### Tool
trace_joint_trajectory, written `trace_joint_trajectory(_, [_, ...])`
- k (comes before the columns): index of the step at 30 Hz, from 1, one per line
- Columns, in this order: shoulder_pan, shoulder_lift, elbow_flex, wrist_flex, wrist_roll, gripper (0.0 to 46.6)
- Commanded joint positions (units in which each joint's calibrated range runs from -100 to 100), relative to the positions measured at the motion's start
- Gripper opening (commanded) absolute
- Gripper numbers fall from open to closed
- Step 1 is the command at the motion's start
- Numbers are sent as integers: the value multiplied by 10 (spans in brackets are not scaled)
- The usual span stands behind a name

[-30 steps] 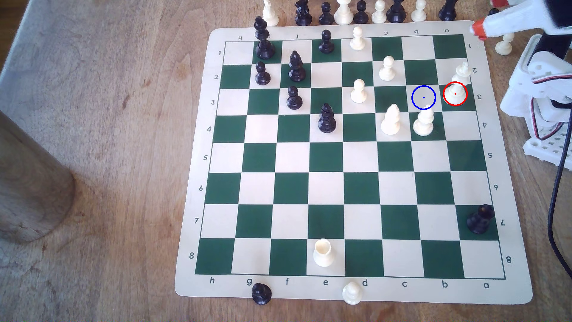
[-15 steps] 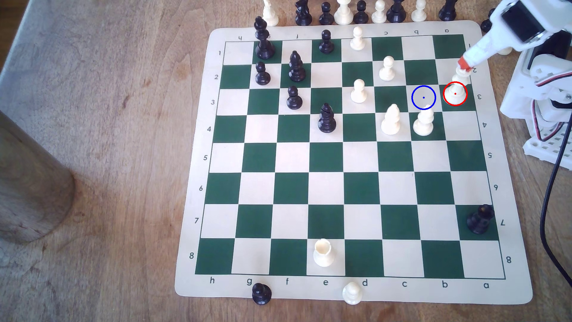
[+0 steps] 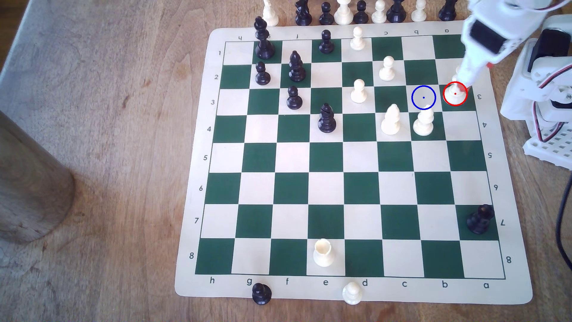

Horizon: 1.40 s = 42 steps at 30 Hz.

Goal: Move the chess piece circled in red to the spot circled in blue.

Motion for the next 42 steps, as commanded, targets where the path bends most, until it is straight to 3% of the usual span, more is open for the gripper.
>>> trace_joint_trajectory(1, [2,33,4,-36,0,206])
trace_joint_trajectory(19, [15,47,31,-113,3,168])
trace_joint_trajectory(34, [19,50,38,-129,3,8])
trace_joint_trajectory(42, [25,41,14,-104,4,2])
